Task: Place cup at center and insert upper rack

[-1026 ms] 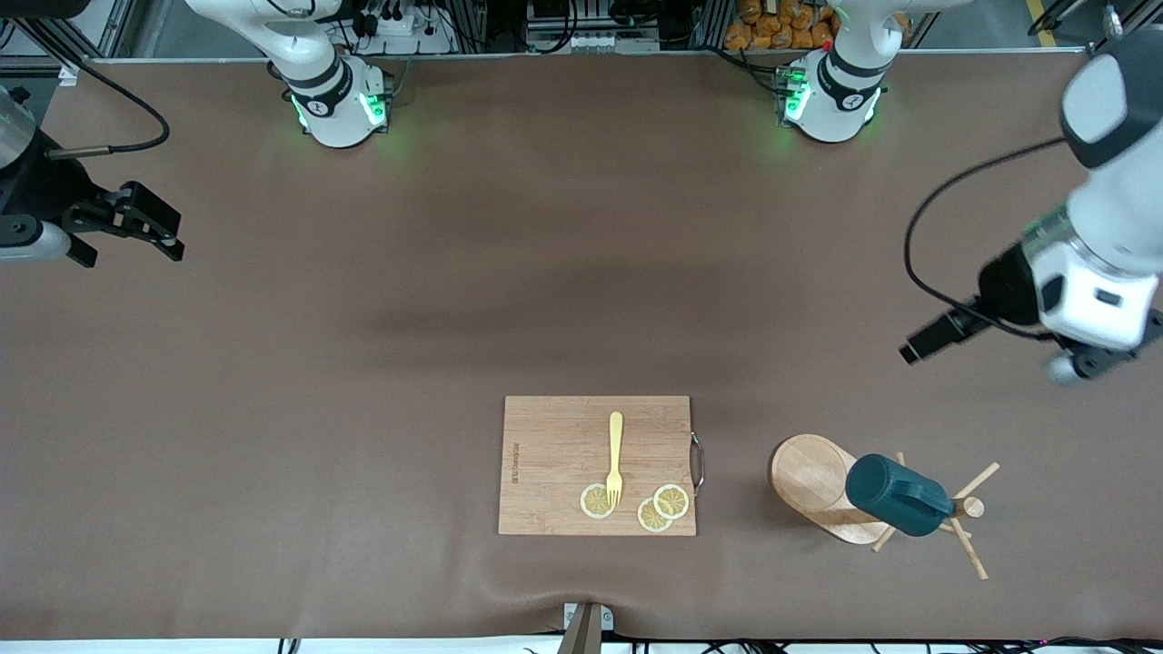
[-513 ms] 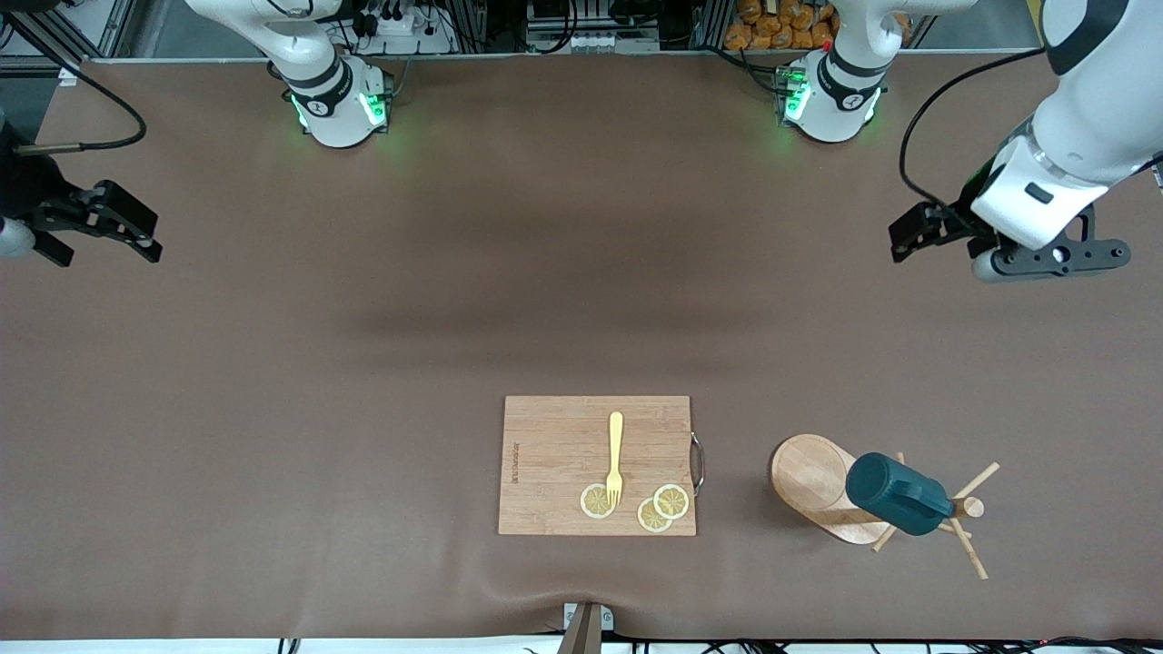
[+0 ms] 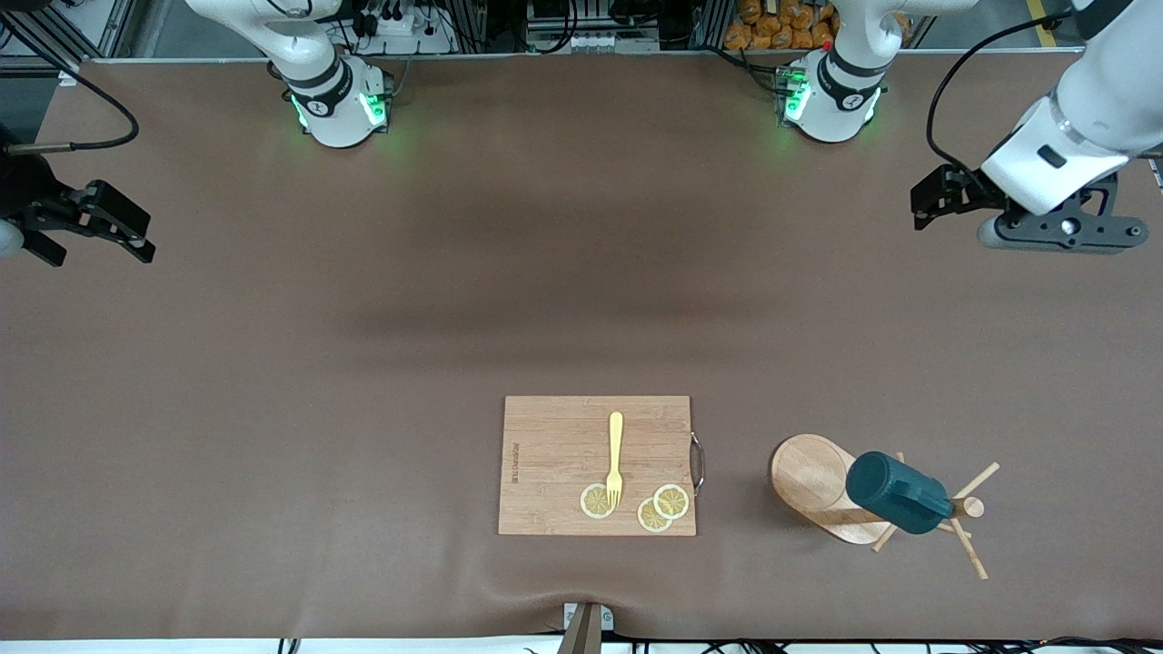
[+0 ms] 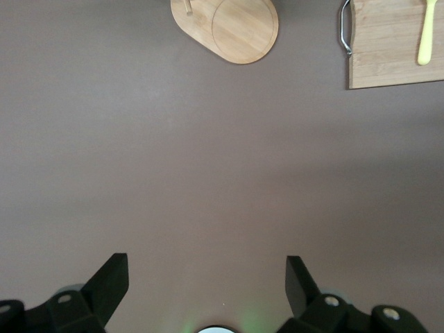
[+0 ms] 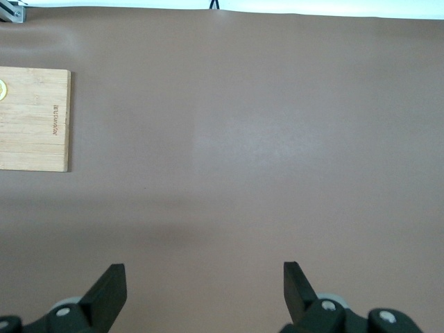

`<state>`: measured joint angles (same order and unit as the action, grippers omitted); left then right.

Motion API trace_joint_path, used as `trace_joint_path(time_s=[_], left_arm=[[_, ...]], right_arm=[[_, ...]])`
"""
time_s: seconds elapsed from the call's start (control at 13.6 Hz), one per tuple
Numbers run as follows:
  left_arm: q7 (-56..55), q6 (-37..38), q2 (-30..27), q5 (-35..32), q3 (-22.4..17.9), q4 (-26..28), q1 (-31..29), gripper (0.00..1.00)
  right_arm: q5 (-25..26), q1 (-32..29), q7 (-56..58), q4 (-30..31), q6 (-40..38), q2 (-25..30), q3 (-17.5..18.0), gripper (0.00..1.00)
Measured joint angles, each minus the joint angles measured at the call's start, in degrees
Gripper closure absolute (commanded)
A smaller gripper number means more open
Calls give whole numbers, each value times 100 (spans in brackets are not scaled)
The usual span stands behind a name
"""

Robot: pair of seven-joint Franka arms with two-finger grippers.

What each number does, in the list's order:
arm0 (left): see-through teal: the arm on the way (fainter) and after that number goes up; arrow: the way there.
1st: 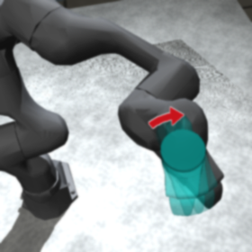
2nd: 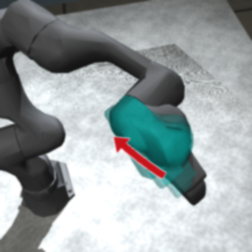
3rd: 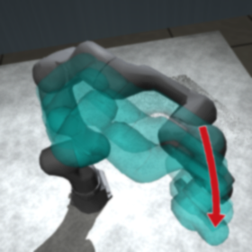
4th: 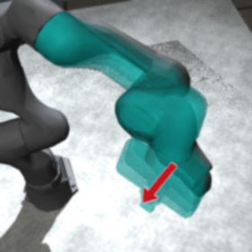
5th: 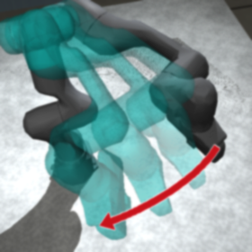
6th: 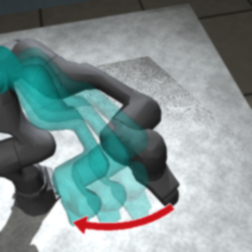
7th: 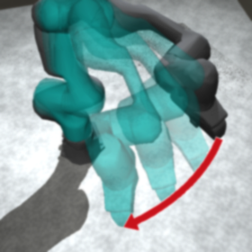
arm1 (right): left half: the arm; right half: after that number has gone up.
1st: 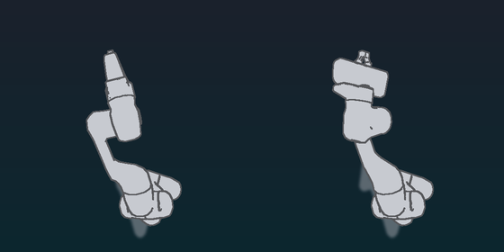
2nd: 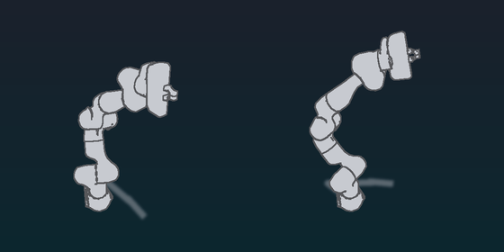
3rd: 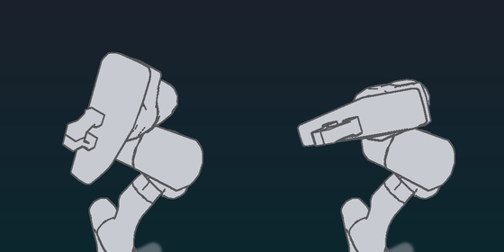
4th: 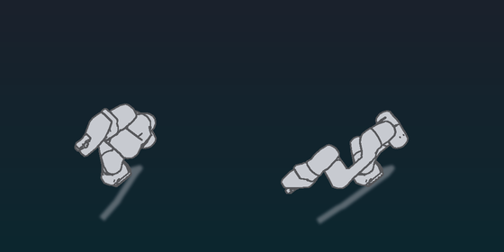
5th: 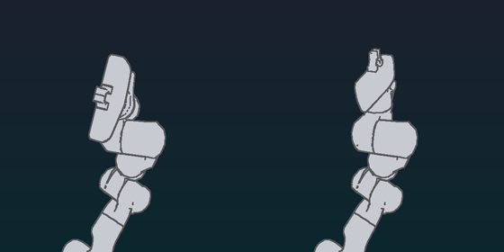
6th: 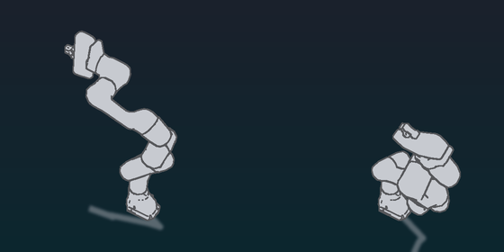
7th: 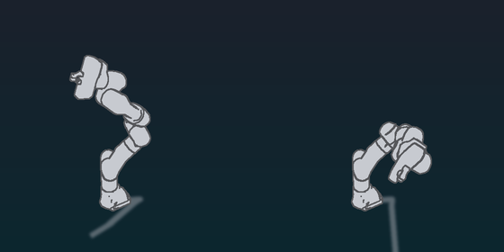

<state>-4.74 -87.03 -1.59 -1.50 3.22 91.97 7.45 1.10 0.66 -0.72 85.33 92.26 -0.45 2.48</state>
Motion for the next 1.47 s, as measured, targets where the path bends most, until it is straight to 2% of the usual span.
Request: trace_joint_path(time_s=[0.22,1.47], left_arm=[[2,73,-1,0,-3,-178,0,0],[2,83,6,0,-15,-307,15,0]], right_arm=[[0,0,0,-3,-1,0,0,0],[0,0,0,-6,-10,0,3,0]])
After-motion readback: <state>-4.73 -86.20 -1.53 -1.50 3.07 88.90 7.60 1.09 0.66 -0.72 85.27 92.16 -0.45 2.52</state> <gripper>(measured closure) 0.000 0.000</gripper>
